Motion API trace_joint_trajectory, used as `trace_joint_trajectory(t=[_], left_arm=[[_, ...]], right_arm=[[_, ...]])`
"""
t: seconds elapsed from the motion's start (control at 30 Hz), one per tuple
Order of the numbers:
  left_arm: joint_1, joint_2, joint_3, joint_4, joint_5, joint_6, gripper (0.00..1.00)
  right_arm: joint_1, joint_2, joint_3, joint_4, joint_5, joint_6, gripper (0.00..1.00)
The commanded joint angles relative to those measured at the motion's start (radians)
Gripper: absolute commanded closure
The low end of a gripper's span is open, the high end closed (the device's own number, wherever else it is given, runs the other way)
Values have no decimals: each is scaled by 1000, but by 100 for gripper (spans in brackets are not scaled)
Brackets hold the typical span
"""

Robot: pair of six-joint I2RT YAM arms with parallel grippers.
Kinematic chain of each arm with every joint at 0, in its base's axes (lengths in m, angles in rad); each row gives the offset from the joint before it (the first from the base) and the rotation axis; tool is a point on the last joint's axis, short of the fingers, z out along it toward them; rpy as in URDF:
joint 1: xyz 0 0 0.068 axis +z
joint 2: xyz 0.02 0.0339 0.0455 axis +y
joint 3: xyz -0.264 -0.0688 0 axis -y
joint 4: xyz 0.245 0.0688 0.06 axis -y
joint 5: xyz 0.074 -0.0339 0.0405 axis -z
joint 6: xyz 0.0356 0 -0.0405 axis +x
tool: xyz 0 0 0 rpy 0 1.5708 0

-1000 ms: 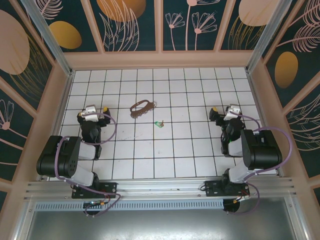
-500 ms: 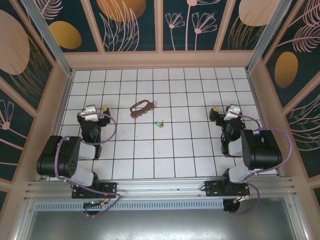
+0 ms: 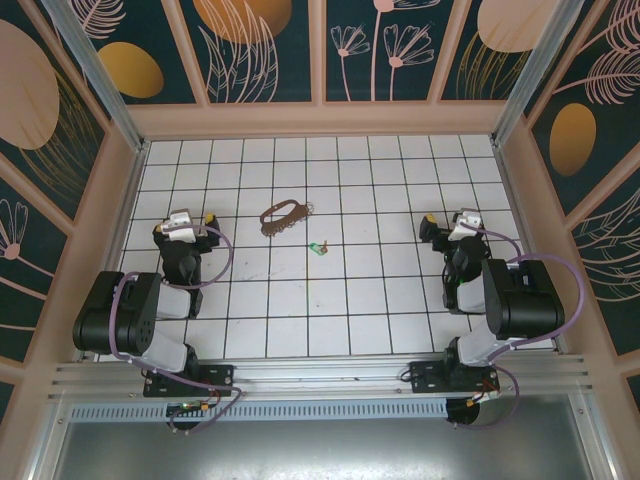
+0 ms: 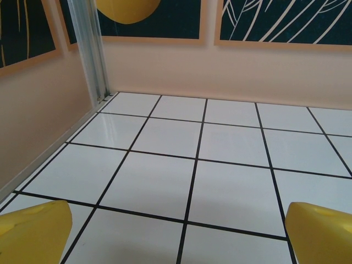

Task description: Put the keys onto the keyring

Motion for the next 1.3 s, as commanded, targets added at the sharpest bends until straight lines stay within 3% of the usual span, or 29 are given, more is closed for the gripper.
trace_joint_trajectory(t=[0.0,0.13,0.27,0.4,0.5,0.57,0.63,0.77,0.93,1.13,1.27], left_arm=[[9,1,16,14,8,-13,1],[9,-17,20,-5,9,-12,1],[9,-128,153,-348,-23,-33,1],[8,-210,251,-577,-8,-96,1],[6,-295,274,-673,32,-198,1],[4,-335,312,-783,70,-285,1],[-1,-354,344,-855,169,-353,1],[-9,-324,385,-912,343,-420,1],[-49,-242,443,-928,526,-439,1],[-109,-188,478,-964,549,-434,1],[-120,-201,458,-968,560,-436,1]], right_arm=[[-2,-1,11,30,13,11,1],[15,-35,-3,36,79,17,1],[54,-168,-3,-67,132,-18,1],[195,-258,65,-207,321,-86,1],[250,-294,179,-411,337,-20,1],[252,-289,316,-661,319,72,1],[255,-238,440,-871,230,130,1],[294,-110,577,-976,38,141,1],[365,157,881,-1161,-155,62,1],[402,471,1272,-1378,-399,-23,6],[422,614,1451,-1471,-489,-54,11]])
